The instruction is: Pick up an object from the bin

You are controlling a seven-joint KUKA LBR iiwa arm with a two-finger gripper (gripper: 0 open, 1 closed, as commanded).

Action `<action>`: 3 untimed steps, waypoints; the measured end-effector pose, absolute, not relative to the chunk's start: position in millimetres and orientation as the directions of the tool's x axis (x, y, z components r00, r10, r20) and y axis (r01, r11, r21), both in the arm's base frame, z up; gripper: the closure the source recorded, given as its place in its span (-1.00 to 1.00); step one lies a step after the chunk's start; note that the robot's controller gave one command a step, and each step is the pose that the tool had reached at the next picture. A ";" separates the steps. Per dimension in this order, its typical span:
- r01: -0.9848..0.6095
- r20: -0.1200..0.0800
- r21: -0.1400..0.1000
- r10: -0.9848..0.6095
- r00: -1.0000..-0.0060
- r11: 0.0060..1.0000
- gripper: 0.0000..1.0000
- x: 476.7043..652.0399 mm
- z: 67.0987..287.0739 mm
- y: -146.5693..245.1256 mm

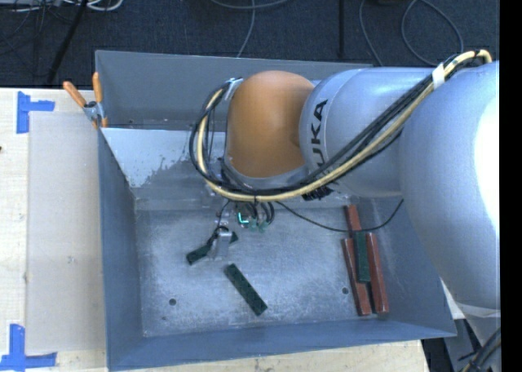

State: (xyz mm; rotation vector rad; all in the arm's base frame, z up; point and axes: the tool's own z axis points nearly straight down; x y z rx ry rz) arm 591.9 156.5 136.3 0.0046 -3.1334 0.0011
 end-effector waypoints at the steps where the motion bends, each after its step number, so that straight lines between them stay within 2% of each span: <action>1: -0.127 0.008 -0.002 -0.127 -0.992 0.992 -1.00 577.1 65.9 133.4; 2: -0.125 0.001 0.000 -0.125 -0.992 0.992 1.00 579.3 69.9 134.4; 3: -0.132 -0.009 0.000 -0.132 -0.991 0.991 1.00 582.0 209.1 126.7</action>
Offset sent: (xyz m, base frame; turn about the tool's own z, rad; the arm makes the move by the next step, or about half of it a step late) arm -0.0127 -0.0219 -0.0663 -0.1251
